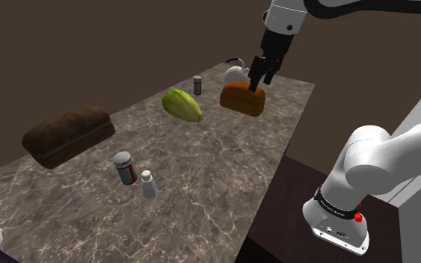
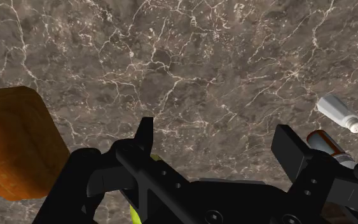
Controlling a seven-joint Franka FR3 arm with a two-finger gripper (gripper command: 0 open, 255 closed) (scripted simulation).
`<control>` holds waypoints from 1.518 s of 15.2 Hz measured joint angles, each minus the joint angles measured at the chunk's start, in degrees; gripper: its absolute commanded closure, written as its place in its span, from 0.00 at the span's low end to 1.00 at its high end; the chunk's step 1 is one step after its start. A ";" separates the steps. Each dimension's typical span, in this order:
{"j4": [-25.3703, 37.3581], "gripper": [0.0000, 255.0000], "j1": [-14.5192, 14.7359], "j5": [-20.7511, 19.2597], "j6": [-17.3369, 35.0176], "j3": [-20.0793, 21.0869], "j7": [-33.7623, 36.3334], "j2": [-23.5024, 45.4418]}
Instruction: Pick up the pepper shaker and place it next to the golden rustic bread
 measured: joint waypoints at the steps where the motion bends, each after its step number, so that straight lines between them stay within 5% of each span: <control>1: 0.00 0.00 0.00 0.00 0.00 0.00 0.00 0.00; 13: 1.44 0.00 2.95 3.97 13.35 9.49 8.46 15.32; 23: 8.37 0.00 4.45 2.03 23.60 16.95 16.58 33.14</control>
